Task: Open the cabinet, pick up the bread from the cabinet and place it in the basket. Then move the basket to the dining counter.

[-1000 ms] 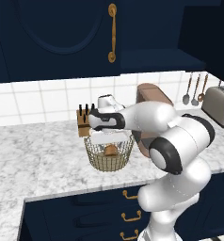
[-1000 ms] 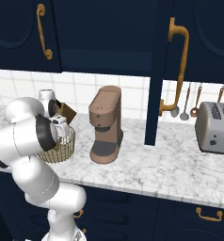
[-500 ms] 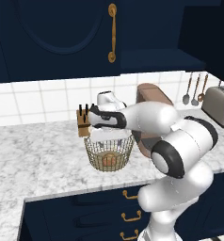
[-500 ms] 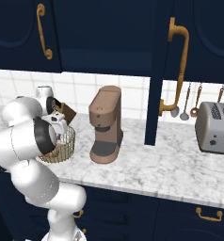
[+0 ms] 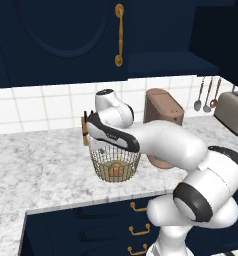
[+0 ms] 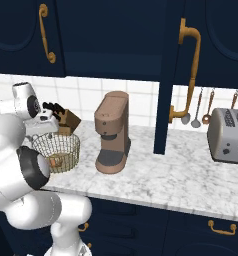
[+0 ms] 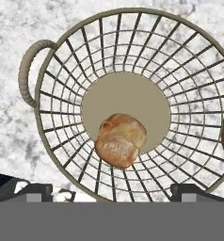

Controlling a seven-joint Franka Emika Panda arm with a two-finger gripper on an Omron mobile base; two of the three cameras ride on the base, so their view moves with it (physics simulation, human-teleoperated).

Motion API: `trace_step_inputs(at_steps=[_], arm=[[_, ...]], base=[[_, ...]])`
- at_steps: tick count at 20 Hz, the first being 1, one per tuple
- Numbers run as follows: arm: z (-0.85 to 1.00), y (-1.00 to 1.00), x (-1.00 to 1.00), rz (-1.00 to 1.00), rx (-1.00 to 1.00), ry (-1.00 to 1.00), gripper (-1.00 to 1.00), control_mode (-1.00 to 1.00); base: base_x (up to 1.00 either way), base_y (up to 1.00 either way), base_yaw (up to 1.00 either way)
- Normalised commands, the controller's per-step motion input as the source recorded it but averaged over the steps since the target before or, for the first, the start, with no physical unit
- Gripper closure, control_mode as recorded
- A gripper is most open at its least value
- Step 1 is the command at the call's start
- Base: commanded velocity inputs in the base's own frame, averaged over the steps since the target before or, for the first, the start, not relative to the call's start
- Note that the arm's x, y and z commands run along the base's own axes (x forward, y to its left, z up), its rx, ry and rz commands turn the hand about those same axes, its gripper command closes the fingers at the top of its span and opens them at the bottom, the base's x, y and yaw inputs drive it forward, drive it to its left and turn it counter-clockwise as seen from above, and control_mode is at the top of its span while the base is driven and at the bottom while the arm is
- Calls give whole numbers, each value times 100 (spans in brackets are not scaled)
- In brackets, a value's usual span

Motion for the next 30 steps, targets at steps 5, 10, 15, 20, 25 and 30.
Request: trace_step_inputs(at_steps=[5, 10, 15, 20, 25, 30], arm=[[0, 1, -24, 41, 17, 5, -100, -100], [-4, 9, -23, 23, 3, 2, -100, -100], [-8, 15, 3, 3, -8, 4, -100, -100], [-22, 19, 2, 6, -6, 5, -100, -100], [-34, 10, 0, 7, -1, 1, -100, -100], [-27, 0, 13, 6, -3, -1, -100, -100]], base=[[0, 0, 0], [0, 0, 0], [0, 0, 0], [0, 0, 0], [0, 0, 0], [0, 0, 0]])
